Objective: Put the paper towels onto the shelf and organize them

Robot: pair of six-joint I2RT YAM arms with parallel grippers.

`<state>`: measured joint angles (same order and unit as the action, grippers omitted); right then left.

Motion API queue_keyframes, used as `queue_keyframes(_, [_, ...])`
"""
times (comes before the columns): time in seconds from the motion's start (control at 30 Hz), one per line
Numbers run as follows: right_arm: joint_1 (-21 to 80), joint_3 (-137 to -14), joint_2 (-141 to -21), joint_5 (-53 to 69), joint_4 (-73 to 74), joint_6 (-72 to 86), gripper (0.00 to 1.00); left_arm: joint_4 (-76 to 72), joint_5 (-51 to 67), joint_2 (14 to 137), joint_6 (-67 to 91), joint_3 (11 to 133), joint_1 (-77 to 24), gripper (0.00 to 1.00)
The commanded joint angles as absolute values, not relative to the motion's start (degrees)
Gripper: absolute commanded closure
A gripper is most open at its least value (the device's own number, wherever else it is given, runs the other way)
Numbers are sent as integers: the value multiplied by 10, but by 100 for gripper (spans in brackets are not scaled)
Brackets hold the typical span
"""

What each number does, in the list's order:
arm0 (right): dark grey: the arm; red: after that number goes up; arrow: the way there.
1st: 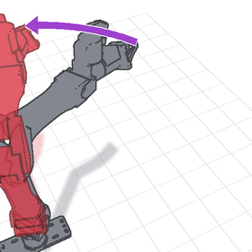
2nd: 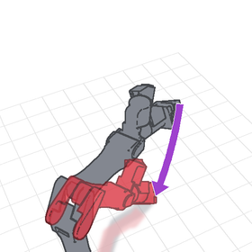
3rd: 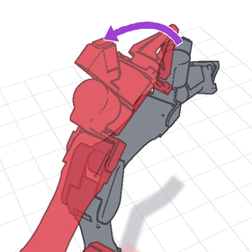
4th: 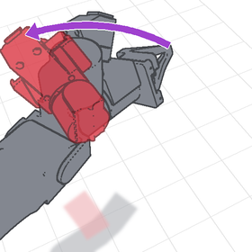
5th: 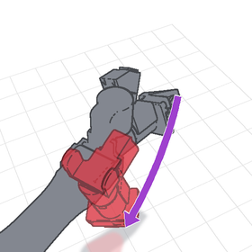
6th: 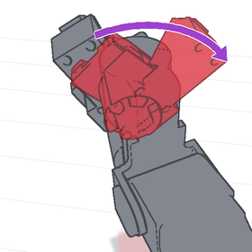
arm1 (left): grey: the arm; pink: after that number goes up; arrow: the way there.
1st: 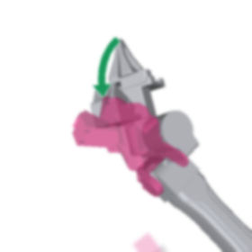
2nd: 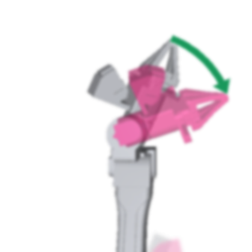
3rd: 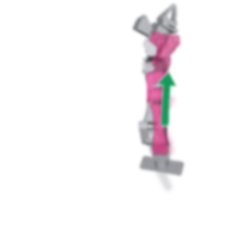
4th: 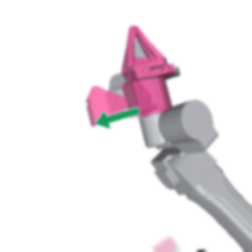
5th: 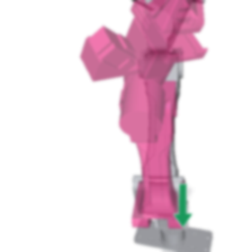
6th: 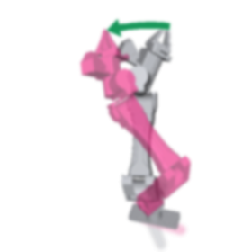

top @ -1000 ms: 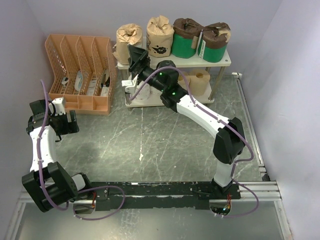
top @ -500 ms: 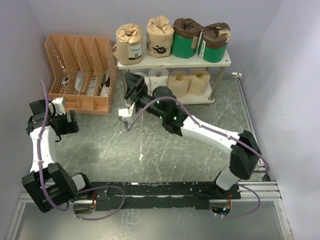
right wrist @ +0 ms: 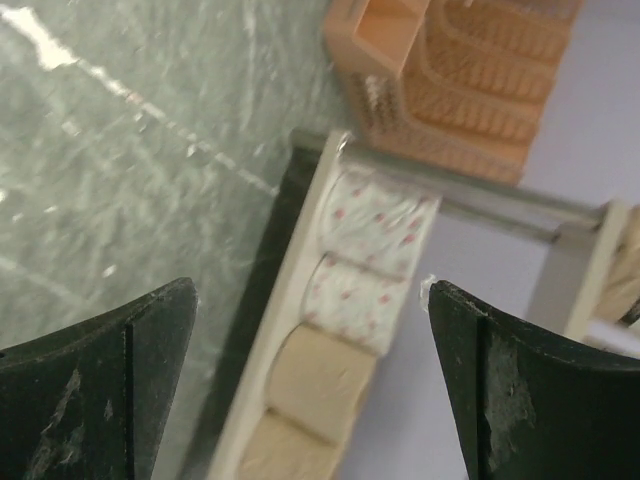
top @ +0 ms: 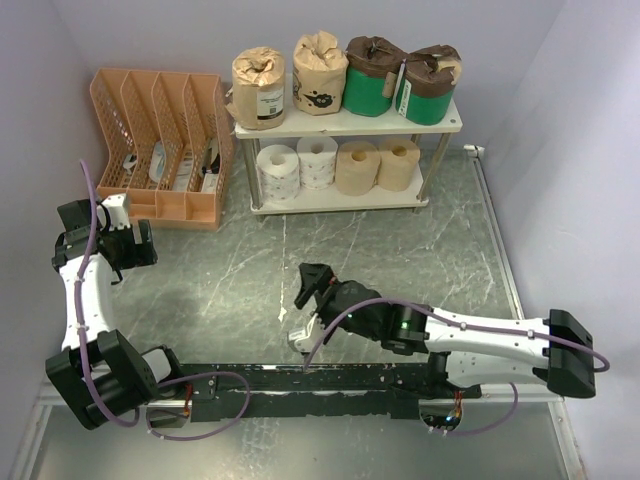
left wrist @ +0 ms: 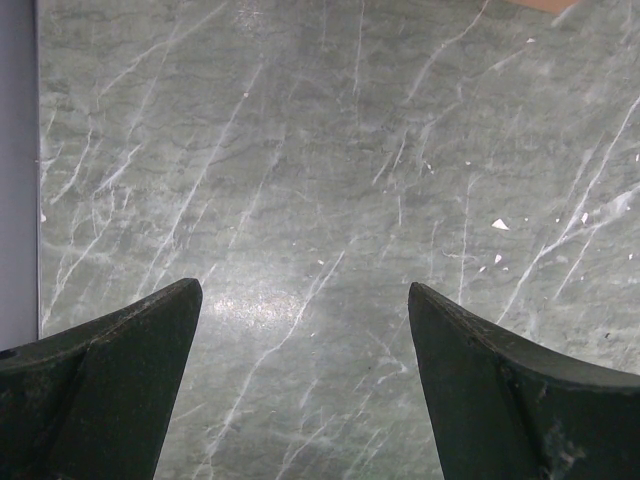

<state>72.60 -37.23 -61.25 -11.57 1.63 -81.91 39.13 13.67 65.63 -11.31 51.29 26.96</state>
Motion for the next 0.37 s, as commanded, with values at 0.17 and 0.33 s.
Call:
queue_keyframes(0.17, [729, -221, -535, -208, -63, -744, 0, 381, 117, 661, -102, 528, 276, 4])
queue_keyframes(0.33, [728, -200, -518, -201, -118, -704, 0, 380, 121, 668, -101, 526, 279, 4])
